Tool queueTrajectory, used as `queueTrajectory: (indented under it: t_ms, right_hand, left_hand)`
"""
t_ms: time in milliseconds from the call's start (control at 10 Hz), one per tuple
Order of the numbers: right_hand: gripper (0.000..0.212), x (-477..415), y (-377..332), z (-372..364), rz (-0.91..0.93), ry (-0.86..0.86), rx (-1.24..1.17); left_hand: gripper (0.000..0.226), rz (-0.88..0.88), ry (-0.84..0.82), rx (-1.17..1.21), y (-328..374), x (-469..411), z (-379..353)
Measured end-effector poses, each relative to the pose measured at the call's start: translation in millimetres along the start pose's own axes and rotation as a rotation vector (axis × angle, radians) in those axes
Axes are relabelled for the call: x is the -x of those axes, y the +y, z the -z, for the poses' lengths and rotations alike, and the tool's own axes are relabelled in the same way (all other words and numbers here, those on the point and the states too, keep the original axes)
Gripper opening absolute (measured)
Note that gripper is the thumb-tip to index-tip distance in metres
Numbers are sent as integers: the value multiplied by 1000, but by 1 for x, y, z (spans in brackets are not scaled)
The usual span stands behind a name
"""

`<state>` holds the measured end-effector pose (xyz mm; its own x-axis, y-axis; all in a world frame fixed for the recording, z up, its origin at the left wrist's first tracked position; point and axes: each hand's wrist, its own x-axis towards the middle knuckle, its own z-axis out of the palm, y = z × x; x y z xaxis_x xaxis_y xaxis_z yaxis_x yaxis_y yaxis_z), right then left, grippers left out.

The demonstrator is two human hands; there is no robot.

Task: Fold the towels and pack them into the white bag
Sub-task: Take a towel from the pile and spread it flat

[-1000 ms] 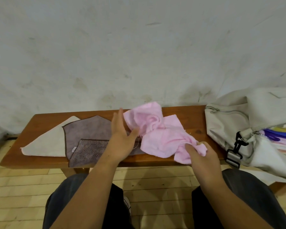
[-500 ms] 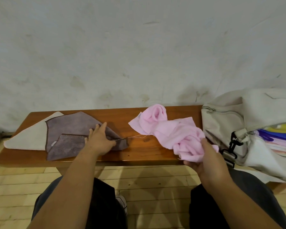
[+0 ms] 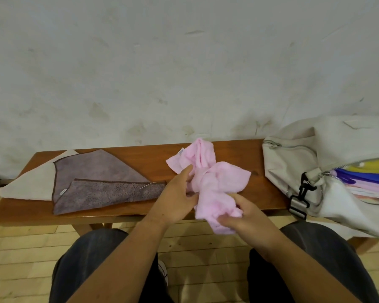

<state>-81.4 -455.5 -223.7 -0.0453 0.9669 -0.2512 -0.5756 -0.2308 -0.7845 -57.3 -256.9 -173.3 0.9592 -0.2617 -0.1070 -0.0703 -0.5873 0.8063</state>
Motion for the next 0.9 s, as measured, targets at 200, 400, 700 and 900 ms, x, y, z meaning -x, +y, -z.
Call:
queueTrajectory:
  t_ms: [200, 400, 700, 900]
  right_hand:
    - [5, 20, -11, -48, 375, 1517, 307]
    - [7, 29, -20, -55, 577, 1639, 251]
    - [44, 14, -16, -49, 424, 1708, 271]
    - [73, 3, -9, -47, 208, 1602, 734]
  left_hand:
    - [26, 6, 247, -46, -2, -7, 7]
    - [22, 58, 388, 256, 7, -3, 21]
    - [24, 21, 15, 667, 16, 6, 19]
    - [36, -47, -271, 355, 24, 22, 11]
